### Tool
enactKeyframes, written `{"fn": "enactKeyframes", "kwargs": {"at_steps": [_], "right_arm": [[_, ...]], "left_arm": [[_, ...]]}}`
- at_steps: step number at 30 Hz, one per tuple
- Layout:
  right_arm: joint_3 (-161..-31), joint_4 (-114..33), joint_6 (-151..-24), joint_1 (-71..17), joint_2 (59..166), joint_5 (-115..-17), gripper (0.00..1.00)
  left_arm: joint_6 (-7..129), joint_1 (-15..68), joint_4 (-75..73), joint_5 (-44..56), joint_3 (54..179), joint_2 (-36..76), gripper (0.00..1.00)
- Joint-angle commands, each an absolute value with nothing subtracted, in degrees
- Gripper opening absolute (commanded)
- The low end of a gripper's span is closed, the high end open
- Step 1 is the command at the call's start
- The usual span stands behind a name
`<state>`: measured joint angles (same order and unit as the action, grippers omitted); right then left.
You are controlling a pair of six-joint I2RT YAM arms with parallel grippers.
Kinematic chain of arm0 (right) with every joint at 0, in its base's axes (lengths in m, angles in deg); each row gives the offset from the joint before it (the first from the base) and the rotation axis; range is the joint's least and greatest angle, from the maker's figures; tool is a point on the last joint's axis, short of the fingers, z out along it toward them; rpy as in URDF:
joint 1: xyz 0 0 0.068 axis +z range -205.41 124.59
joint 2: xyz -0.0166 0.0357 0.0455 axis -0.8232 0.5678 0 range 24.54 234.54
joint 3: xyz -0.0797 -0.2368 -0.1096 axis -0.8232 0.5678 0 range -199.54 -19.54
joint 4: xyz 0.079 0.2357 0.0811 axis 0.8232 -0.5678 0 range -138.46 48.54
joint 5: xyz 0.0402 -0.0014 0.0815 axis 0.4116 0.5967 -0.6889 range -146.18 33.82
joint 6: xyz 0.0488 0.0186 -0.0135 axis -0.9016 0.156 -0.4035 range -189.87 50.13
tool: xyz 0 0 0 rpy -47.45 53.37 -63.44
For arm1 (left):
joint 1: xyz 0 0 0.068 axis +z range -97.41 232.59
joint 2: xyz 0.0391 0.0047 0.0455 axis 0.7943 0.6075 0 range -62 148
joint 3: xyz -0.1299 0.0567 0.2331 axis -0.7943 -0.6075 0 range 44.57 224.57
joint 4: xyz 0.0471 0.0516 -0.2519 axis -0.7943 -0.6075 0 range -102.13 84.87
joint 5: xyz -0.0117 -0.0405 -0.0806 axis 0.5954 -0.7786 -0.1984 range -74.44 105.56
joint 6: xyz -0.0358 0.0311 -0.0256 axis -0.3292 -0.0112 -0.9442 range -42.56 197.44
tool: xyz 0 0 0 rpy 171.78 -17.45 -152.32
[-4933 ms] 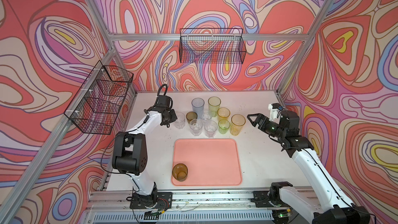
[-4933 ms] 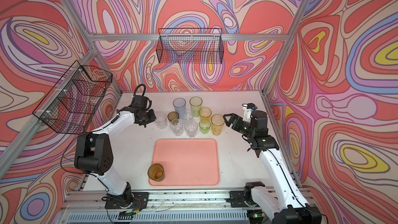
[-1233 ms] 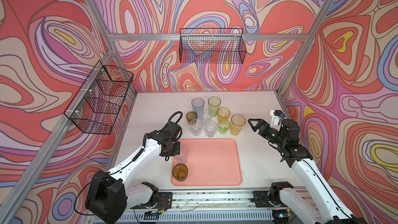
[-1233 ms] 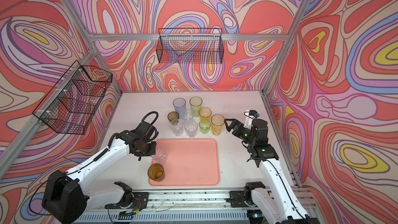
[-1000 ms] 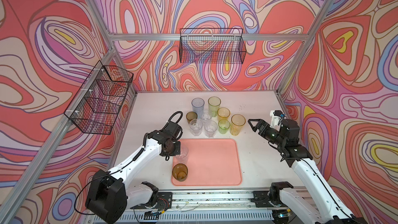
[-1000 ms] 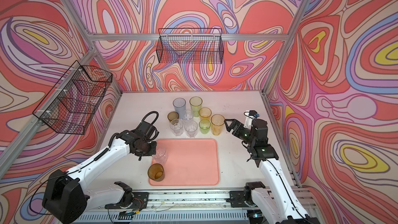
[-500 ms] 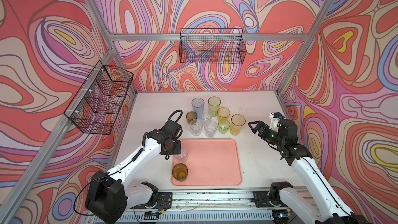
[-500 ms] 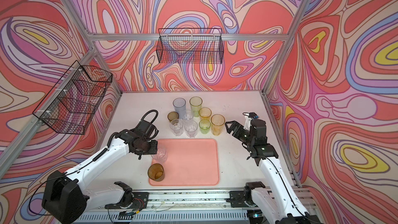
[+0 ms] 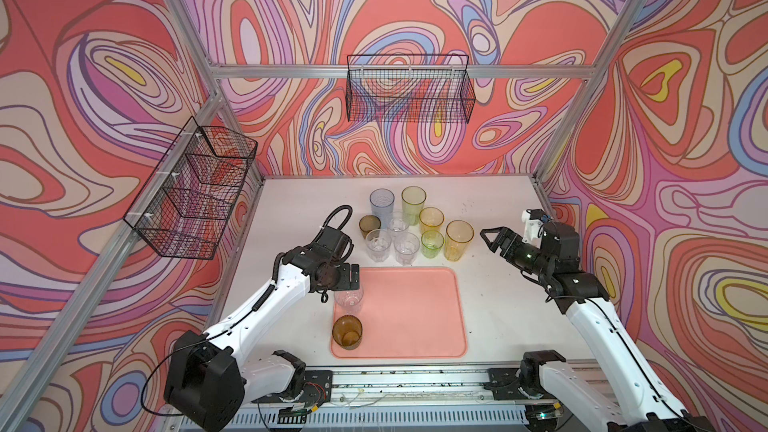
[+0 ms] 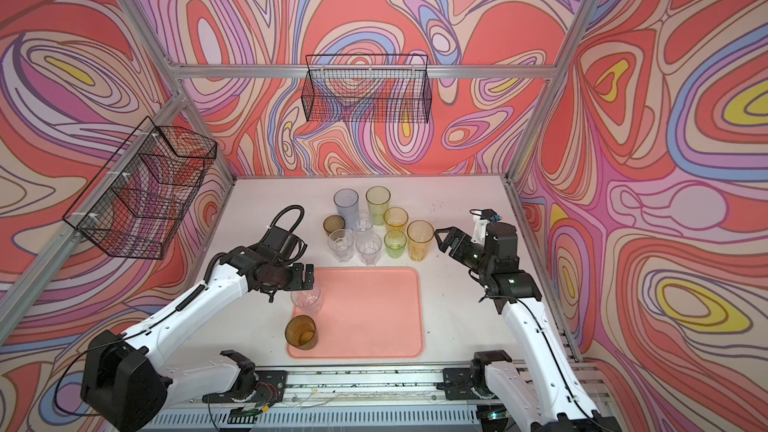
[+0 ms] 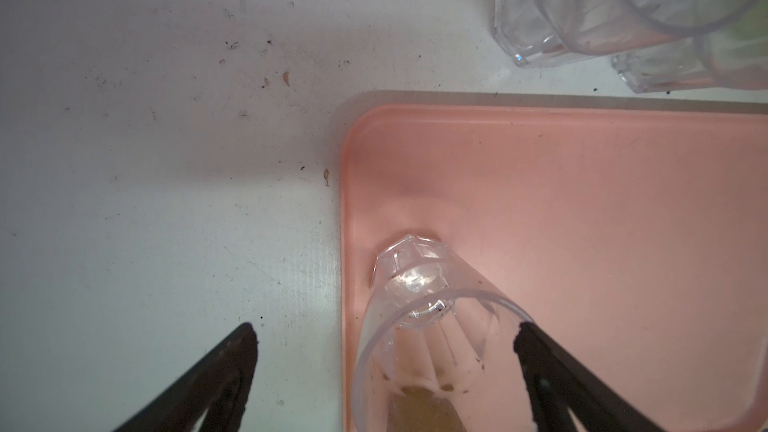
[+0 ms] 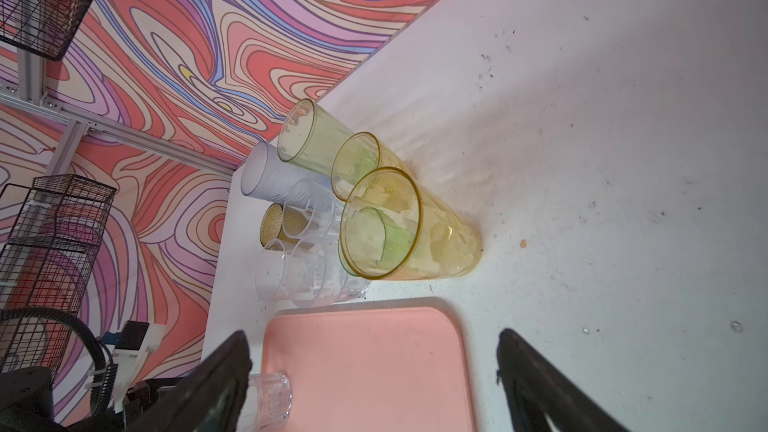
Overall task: Place the glasses into the tray
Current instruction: 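Set the clear glass down on the tray while the right gripper moves toward the cluster, then move the right gripper over the clear glasses in the cluster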
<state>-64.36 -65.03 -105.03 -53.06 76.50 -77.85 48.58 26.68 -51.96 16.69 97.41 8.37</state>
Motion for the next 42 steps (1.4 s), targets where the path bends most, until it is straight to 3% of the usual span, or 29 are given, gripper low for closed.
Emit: {"fn": "enactKeyframes", "kwargs": {"at_steps": [1,27,31,42], "right_arm": [[-67.15,-67.12,-104.45,-52.38,77.41,-77.97,0.94],[-86.23,-77.79,-95.81,-17.82,96.23,-52.03,0.93],[-89.63,-80.0,-94.86,-15.01,101.26,-51.56,0.89],[-92.84,-78.49,-95.64,-12.56,110.07,-58.52,0.67]], "left_arm": [[49.23,26.45,-50.49,17.28,99.15,7.7,1.0],[50.54,26.49,-49.05,16.35,101.0,6.26,1.0],[50.48,26.48,-49.45,16.39,100.49,5.46,1.0],[50.67,26.53,-50.31,18.25,98.32,2.4,1.0]]}}
